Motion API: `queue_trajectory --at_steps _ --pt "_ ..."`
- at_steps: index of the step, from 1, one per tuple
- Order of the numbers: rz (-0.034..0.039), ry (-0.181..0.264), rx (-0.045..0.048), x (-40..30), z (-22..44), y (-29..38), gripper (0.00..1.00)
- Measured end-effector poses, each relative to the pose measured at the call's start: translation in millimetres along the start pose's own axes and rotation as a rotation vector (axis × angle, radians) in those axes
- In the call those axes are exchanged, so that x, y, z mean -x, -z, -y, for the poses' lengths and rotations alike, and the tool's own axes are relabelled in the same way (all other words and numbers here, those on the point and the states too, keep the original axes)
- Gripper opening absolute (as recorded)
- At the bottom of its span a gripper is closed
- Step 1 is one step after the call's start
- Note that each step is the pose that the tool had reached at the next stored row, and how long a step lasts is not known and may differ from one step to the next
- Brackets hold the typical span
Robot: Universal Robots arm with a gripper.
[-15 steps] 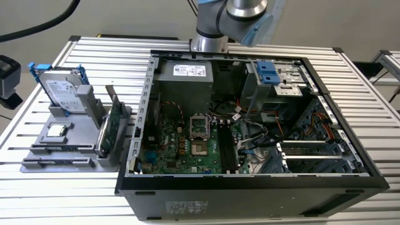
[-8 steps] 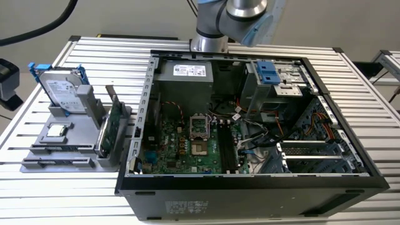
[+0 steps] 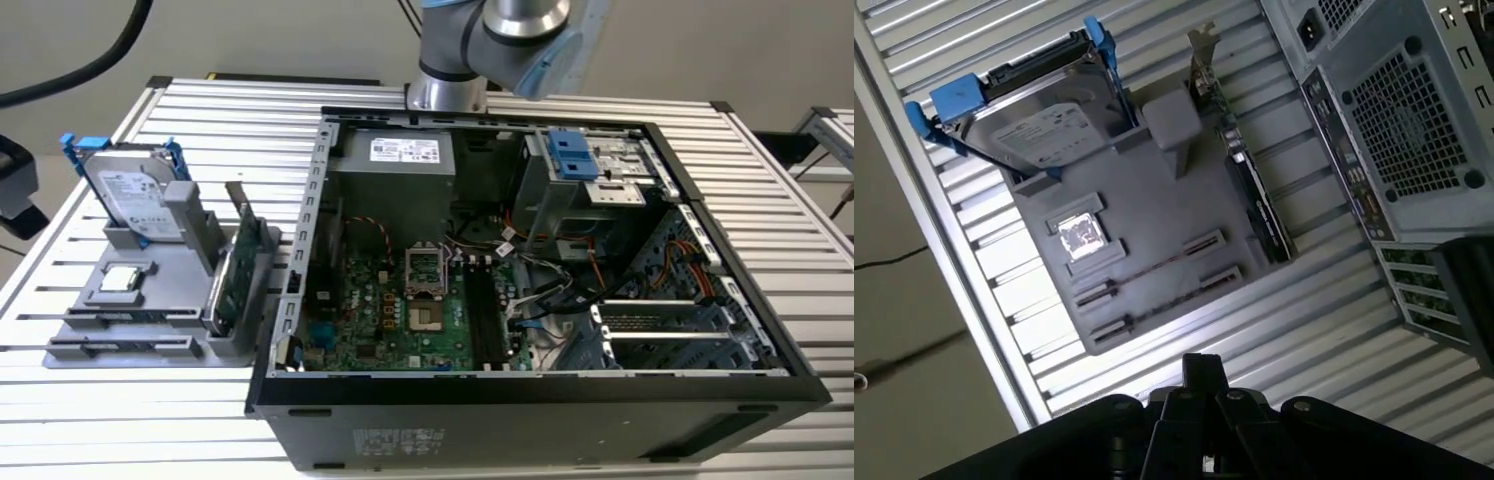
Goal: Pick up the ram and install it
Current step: 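Pick up the ram and move it above insertion slot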
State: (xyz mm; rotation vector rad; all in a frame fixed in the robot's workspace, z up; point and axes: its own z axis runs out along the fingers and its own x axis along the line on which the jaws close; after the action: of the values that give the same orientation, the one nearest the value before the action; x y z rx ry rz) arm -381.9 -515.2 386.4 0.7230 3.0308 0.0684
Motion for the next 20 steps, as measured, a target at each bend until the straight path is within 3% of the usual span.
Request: queue_trajectory --at_steps 20 --pt "0.0092 -0.19 -0.0027 -3.7 1.9 -0.5 0.0"
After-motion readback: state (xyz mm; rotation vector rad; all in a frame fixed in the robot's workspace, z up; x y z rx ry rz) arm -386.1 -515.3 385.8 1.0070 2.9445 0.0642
